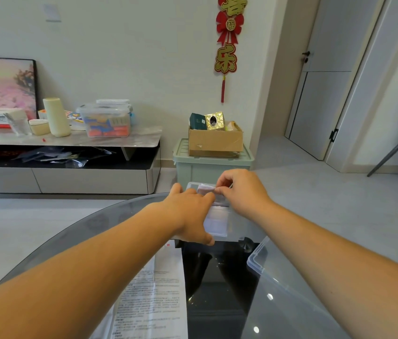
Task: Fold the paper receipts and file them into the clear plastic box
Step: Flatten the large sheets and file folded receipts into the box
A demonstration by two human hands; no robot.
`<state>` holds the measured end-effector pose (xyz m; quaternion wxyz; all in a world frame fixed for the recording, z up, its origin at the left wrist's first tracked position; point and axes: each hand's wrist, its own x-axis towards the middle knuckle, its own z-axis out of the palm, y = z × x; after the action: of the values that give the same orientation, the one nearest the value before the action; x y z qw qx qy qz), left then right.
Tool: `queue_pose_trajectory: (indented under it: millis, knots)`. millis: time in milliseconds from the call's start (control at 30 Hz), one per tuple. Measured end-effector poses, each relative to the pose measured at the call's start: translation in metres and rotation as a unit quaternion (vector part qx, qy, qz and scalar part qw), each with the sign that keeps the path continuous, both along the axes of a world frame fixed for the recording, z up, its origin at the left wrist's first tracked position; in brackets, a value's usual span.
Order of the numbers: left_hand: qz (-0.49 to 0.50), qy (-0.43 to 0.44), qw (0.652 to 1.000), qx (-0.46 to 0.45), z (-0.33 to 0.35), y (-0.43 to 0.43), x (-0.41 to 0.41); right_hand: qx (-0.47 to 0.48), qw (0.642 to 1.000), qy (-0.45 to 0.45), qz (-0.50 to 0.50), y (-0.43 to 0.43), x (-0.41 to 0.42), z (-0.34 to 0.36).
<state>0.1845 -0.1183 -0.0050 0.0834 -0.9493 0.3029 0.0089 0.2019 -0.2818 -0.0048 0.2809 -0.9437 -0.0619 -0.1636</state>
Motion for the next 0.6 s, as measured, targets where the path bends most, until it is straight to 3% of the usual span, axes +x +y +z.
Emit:
queue_pose_trajectory:
  millis: [600]
  knots:
    - [-0.018, 0.021, 1.0, -0.007, 0.0057, -0.0006, -0.0016, -0.08, 0.996, 0.026, 0.018, 0.0037, -0.0015, 0.0054]
